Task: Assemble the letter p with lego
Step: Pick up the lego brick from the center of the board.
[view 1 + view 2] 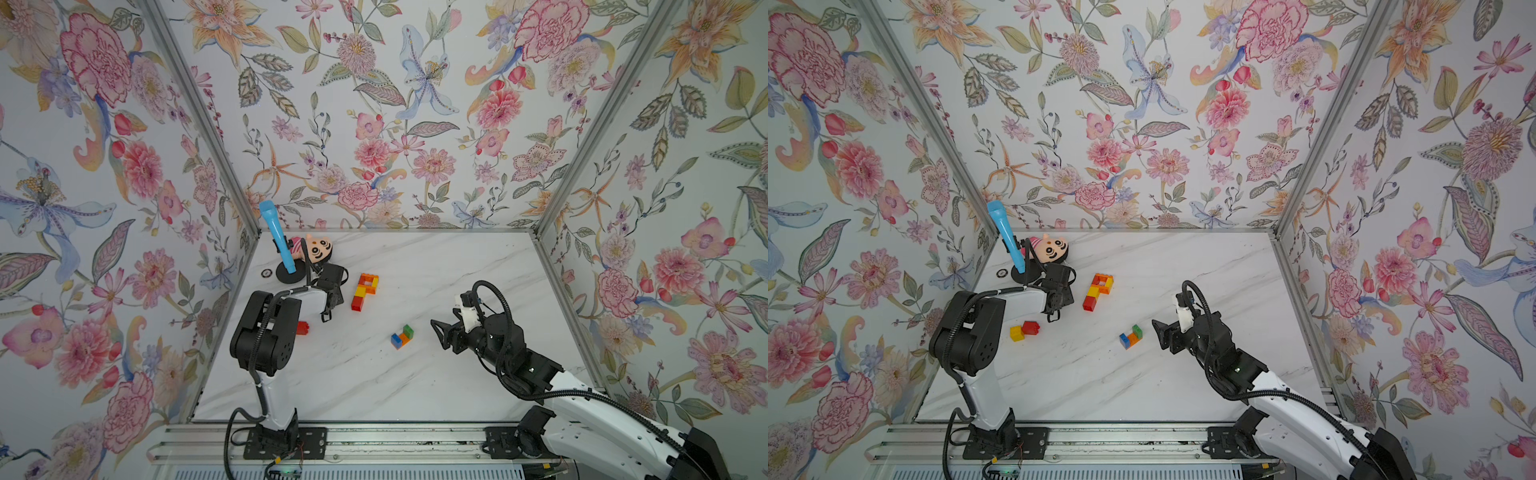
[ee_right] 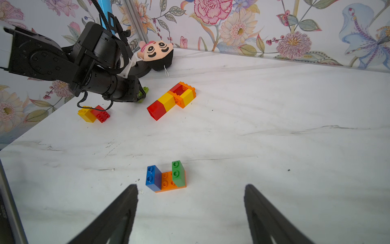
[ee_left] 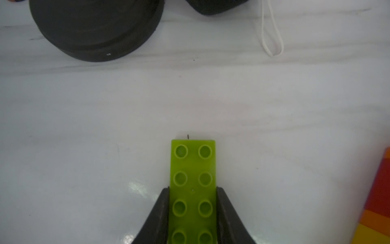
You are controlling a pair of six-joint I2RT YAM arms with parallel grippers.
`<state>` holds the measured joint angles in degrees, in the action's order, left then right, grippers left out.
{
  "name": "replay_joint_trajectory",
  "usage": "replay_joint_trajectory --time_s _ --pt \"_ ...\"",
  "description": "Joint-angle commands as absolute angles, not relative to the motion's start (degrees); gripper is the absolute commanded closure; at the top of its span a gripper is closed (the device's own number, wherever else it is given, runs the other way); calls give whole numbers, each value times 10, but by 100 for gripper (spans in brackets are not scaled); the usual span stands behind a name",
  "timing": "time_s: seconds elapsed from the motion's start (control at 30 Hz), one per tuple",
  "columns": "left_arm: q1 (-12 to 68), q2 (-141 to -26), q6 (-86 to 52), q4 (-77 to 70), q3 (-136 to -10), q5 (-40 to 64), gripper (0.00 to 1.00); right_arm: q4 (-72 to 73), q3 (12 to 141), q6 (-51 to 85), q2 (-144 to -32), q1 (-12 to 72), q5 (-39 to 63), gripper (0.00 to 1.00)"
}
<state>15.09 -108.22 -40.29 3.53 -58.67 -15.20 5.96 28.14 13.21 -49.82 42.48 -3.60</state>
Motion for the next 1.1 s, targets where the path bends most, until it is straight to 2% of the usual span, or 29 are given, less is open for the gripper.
replay_joint_trajectory --time_s 0.0,0.17,0.37,0.63,0.8,1.07 --pt "145 -1066 -394 33 -560 -136 75 52 276 158 -493 400 -25 17" --pt "145 -1017 -384 24 -528 -129 80 52 271 183 -503 349 15 17" --pt "161 -925 -355 48 -497 -101 82 50 278 184 -530 303 73 16" --pt "301 -808 -275 157 -529 -105 82 7 322 193 -611 213 156 16" --pt "390 -818 -224 207 -577 -50 82 9 328 197 -636 191 174 16" --pt "477 -882 -141 266 -638 18 82 5 329 193 -636 189 184 16"
